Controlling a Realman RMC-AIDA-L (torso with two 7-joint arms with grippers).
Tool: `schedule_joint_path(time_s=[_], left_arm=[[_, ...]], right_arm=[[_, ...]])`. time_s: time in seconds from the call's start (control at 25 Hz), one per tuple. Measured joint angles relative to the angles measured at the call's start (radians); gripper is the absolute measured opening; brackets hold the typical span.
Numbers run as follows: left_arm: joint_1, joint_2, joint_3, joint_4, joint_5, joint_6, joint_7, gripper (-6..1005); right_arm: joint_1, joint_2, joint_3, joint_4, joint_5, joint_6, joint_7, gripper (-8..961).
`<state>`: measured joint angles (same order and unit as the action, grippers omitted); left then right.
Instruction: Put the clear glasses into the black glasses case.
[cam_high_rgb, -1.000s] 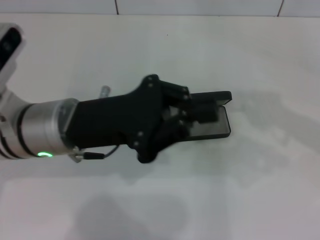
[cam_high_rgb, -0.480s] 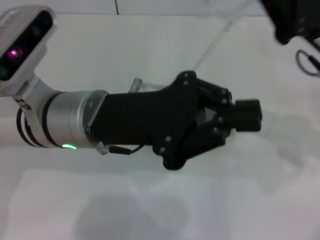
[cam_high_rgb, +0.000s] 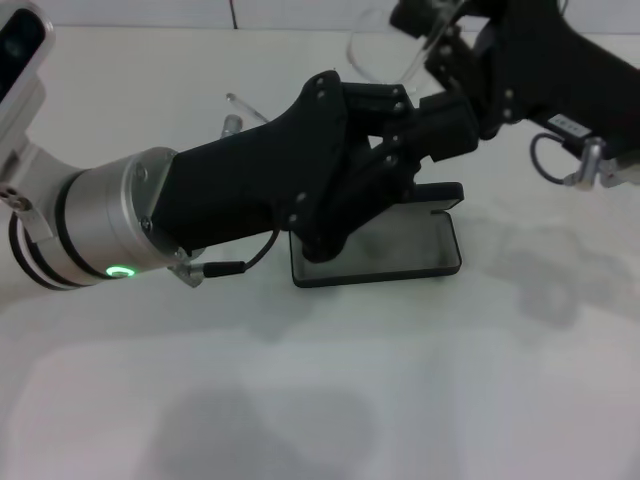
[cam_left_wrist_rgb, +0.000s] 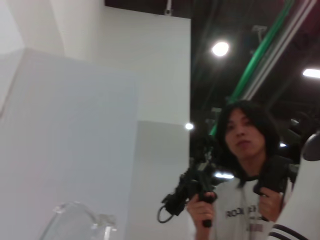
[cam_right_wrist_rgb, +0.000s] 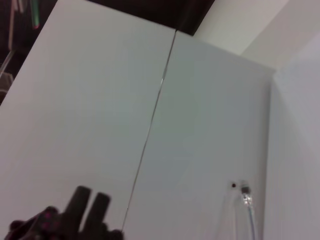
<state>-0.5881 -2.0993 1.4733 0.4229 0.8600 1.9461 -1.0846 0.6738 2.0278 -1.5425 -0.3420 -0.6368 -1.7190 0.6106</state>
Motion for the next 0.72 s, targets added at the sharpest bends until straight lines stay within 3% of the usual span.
schedule_joint_path(time_s=[0.2,0.72], left_arm=[[0.003,0.001,-0.001,-0.011,-0.001,-0.015,-0.003,54],[0.012,0.006,0.005,-0.005,0.027,0.009,0.001,54]], right_arm=[[-0.007,0.000,-0.053,-0.043,0.006,0.058,-0.006,135],[-0.047,0.000,-0.048,-0.061,0.084,0.050,-0.033,136]])
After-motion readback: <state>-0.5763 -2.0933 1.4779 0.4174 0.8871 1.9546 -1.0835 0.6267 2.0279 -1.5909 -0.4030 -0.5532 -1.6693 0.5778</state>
